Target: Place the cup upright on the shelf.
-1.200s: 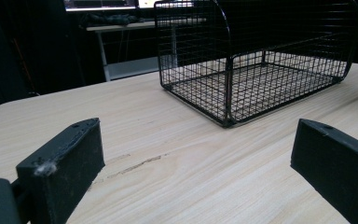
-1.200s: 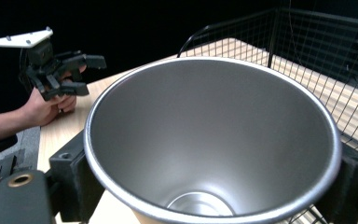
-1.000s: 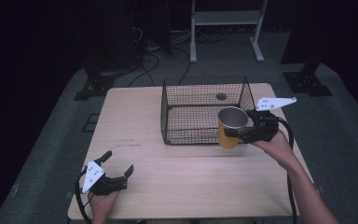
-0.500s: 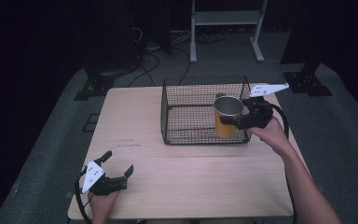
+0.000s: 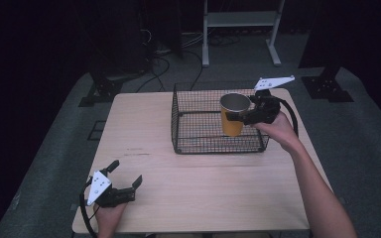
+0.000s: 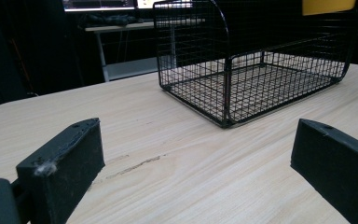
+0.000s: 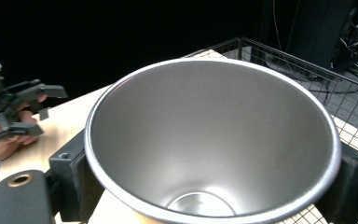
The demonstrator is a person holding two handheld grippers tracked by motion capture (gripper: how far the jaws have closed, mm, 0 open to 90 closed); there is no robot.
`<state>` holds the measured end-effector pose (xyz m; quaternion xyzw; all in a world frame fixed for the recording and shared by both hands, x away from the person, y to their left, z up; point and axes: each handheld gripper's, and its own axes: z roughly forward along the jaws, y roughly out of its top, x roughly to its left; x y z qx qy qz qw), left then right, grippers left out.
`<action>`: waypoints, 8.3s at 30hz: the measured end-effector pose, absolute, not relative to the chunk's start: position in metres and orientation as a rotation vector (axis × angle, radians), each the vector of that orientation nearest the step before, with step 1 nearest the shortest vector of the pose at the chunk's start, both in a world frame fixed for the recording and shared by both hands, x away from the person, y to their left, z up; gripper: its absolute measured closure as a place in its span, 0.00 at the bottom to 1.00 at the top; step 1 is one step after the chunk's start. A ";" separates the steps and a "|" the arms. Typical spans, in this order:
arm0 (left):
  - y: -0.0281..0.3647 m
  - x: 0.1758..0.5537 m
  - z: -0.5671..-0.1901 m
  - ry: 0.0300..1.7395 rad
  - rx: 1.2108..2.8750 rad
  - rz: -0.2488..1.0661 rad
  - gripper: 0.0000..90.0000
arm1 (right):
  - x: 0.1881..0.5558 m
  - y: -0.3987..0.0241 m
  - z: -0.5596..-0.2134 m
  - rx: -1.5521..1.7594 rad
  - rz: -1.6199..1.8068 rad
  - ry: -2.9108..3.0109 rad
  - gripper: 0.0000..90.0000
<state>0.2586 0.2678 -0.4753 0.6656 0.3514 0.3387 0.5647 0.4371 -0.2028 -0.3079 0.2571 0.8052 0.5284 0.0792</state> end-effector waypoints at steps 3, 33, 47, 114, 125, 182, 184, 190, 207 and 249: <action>0.268 0.259 -0.475 0.829 1.566 0.794 0.02 | 0.448 -0.199 -0.312 0.793 1.574 2.406 0.13; 0.269 0.259 -0.475 0.830 1.562 0.792 0.02 | 0.504 -0.161 -0.366 0.940 1.462 2.494 0.13; 0.269 0.259 -0.475 0.831 1.559 0.790 0.02 | 0.518 -0.154 -0.386 1.003 1.309 2.579 0.13; 0.270 0.259 -0.475 0.830 1.557 0.789 0.02 | 0.519 -0.151 -0.384 0.921 1.254 2.525 0.03; 0.270 0.259 -0.475 0.833 1.557 0.791 0.02 | 0.513 -0.155 -0.368 0.923 1.346 2.444 0.03; 0.269 0.258 -0.475 0.834 1.561 0.801 0.02 | 0.434 -0.195 -0.346 0.875 1.487 2.509 0.05; 0.269 0.258 -0.475 0.834 1.562 0.801 0.02 | 0.432 -0.200 -0.349 0.885 1.483 2.508 0.05; 0.268 0.258 -0.475 0.834 1.562 0.801 0.02 | 0.428 -0.209 -0.358 0.911 1.479 2.510 0.05; 0.268 0.258 -0.475 0.834 1.563 0.804 0.02 | 0.405 -0.226 -0.375 0.912 1.490 2.515 0.05; 0.268 0.258 -0.476 0.837 1.567 0.808 0.02 | 0.349 -0.272 -0.428 1.002 1.535 2.493 0.05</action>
